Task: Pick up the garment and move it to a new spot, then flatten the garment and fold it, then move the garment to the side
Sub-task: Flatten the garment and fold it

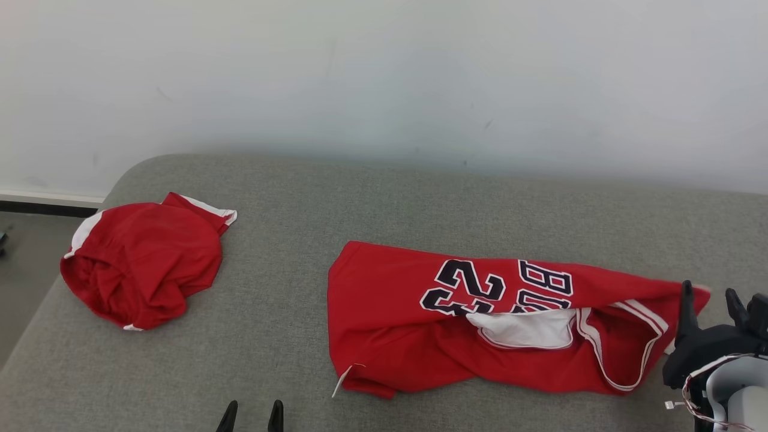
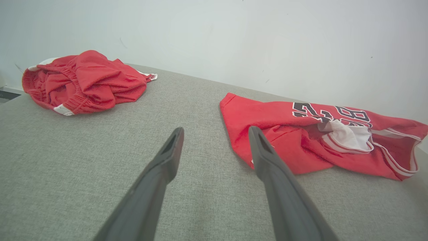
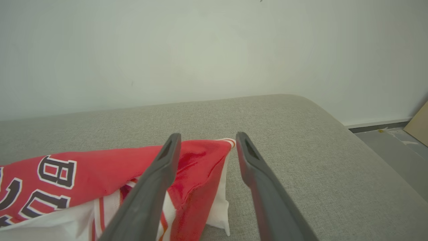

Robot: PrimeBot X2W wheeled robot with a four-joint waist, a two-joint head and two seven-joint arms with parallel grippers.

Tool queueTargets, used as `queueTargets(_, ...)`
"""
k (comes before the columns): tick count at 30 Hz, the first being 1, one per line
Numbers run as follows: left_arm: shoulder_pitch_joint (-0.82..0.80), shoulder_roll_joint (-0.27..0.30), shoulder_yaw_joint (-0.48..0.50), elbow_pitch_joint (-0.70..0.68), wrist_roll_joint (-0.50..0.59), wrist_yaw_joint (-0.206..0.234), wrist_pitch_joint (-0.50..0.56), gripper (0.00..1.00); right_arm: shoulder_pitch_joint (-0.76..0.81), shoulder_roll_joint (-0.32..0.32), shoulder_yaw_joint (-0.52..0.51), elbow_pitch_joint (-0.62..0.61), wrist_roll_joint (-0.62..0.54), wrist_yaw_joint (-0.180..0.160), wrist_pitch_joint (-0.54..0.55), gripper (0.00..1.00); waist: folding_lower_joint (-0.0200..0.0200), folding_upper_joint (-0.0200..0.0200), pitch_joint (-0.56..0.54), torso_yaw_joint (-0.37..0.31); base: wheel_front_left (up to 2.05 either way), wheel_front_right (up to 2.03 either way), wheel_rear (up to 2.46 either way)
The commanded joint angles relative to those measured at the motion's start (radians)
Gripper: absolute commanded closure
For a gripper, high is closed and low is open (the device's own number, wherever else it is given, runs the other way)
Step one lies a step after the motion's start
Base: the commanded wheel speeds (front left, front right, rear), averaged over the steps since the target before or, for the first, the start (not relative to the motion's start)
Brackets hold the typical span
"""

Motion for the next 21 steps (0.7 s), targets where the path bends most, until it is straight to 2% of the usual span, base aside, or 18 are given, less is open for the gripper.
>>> queueTargets(1,-0.008,0.001,-0.002,0.001,0.001,-0.001,-0.003,0.00,0.010,0.007,-0.011,-0.004,-0.008,-0.002,-0.011,0.00,0.0000,0.0000,0.004,-0.004,0.00,0.00,0.00)
queueTargets(5,-0.015,0.001,-0.004,0.004,-0.002,-0.001,-0.003,0.00,0.031,0.039,-0.031,-0.029,-0.004,-0.002,-0.023,0.00,0.0000,0.0000,0.003,-0.010,0.00,0.00,0.00)
queueTargets(9,-0.014,0.000,-0.004,0.007,-0.002,-0.001,-0.003,0.00,0.065,0.058,0.029,-0.066,0.041,-0.002,0.018,0.00,0.0000,0.0000,-0.003,-0.015,0.00,0.00,0.00)
queueTargets(12,-0.013,0.000,-0.003,0.009,-0.004,-0.001,-0.003,0.00,0.105,0.065,0.095,-0.110,0.069,-0.002,0.088,0.00,0.0000,0.0000,-0.009,-0.017,0.00,0.00,0.00)
queueTargets(17,-0.007,-0.001,0.001,0.008,-0.008,-0.001,-0.003,0.00,0.158,0.071,0.216,-0.174,0.140,-0.002,0.263,0.00,0.0000,0.0000,-0.013,-0.022,0.00,0.00,0.00)
queueTargets(21,-0.012,-0.002,-0.005,0.006,-0.011,-0.001,-0.003,0.00,0.166,0.068,0.261,-0.195,0.117,-0.002,0.343,0.00,0.0000,0.0000,-0.009,-0.017,0.00,0.00,0.00)
